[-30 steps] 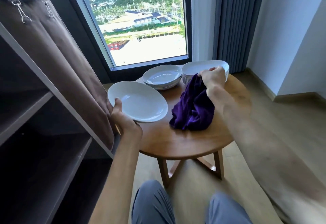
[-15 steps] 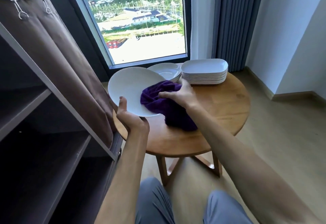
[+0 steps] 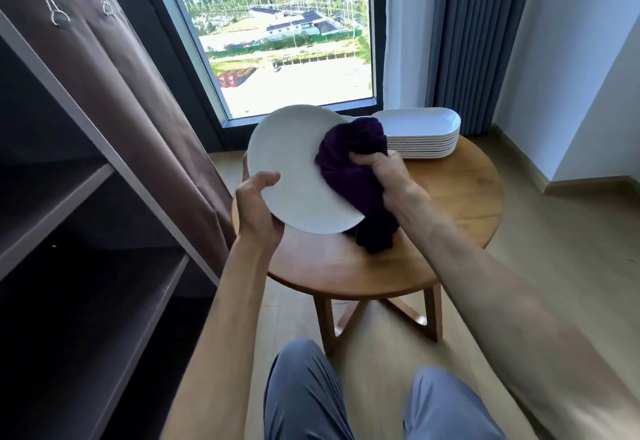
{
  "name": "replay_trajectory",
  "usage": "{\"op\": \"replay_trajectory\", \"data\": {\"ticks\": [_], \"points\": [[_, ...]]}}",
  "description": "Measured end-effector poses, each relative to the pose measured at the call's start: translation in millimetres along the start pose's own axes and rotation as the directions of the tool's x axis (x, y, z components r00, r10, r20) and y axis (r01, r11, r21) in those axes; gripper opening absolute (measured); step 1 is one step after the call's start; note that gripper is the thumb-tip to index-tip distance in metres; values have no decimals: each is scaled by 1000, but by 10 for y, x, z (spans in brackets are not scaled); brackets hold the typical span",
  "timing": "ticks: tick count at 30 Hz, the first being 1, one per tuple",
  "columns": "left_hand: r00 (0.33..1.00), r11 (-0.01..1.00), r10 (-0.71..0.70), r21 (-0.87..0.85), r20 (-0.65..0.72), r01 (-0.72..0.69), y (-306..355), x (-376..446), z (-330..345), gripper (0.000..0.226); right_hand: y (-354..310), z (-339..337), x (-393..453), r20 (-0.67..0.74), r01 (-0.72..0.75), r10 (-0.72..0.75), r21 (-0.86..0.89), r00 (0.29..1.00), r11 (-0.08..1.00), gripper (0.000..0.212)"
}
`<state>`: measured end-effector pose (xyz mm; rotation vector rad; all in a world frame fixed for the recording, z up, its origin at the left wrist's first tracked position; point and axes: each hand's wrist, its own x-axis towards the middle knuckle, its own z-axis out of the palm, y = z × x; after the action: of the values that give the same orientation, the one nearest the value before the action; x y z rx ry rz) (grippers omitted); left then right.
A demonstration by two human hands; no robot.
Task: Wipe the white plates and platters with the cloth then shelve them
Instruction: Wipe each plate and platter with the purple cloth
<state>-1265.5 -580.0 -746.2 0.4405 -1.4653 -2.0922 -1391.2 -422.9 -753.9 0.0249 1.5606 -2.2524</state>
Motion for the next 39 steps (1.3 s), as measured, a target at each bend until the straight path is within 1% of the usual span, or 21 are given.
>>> {"op": "replay_trajectory", "data": {"ticks": [1, 2, 3, 4, 5, 6, 7, 8, 9, 11, 13, 15, 17, 19, 22, 25, 27, 30, 33, 37, 39], "points": [[992, 970, 116, 222, -49, -103, 33, -10, 15, 69, -33, -13, 17, -24, -5, 5, -34, 1000, 999, 33], [940, 813, 333, 527, -74, -247, 43, -28, 24, 64, -65, -34, 44, -54, -15, 12, -56, 998, 998, 33], [824, 523, 566, 753, 44, -399, 40, -47, 12, 59, -93, -55, 72, -79, -25, 20, -70, 997, 997, 33], [687, 224, 670, 806, 281, -548, 38, -62, 3, 54, -117, -77, 99, -90, -39, 32, -78, 995, 996, 33], [599, 13, 612, 750, 517, -661, 37, -91, 22, 52, -138, -103, 121, -91, -63, 55, -85, 994, 994, 31], [551, -123, 480, 675, 682, -728, 35, -115, 59, 54, -156, -126, 132, -82, -93, 85, -89, 993, 992, 28], [551, -227, 335, 633, 764, -740, 15, -141, 91, 55, -166, -143, 130, -65, -120, 114, -91, 991, 989, 25], [573, -296, 244, 623, 782, -724, 5, -160, 131, 50, -175, -157, 119, -46, -137, 133, -94, 990, 986, 22], [588, -321, 217, 625, 779, -711, 13, -154, 168, 40, -188, -166, 105, -25, -145, 144, -103, 989, 984, 19], [608, -267, 225, 649, 761, -713, 68, -103, 217, 25, -237, -174, 75, 22, -139, 142, -99, 990, 985, 15], [631, -141, 231, 668, 740, -731, 79, -80, 233, 14, -280, -140, 58, 98, -113, 115, -20, 989, 993, 30], [679, 9, 257, 701, 688, -713, 50, -138, 271, 14, -306, -63, 35, 154, -55, 42, 80, 987, 995, 47], [730, 134, 273, 726, 627, -674, -4, -246, 323, 20, -314, -6, 38, 116, 60, -76, 139, 990, 988, 50], [749, 243, 290, 711, 596, -660, -21, -323, 329, 24, -316, -2, 72, 78, 174, -181, 88, 980, 981, 49], [800, 486, 305, 638, 517, -598, 76, -435, 325, 19, -323, -41, 113, 109, 292, -288, -23, 952, 956, 41], [852, 679, 289, 533, 437, -504, 95, -499, 297, 22, -294, -88, 140, 106, 326, -314, -123, 944, 938, 45], [884, 808, 267, 411, 383, -422, 39, -506, 267, 14, -217, -143, 150, 92, 309, -298, -146, 950, 940, 39], [915, 897, 237, 290, 325, -335, -71, -509, 241, 21, -84, -245, 155, 89, 286, -277, -127, 957, 950, 31], [937, 952, 206, 164, 282, -259, -165, -477, 232, 26, 10, -297, 167, 71, 251, -246, -71, 967, 965, 32], [955, 974, 221, -6, 200, -225, -221, -406, 277, 28, 110, -304, 100, 5, 177, -177, 11, 984, 984, 55], [965, 968, 240, -95, 109, -231, -249, -370, 374, 31, 210, -269, 35, 5, 135, -135, 52, 991, 990, 46]]}}
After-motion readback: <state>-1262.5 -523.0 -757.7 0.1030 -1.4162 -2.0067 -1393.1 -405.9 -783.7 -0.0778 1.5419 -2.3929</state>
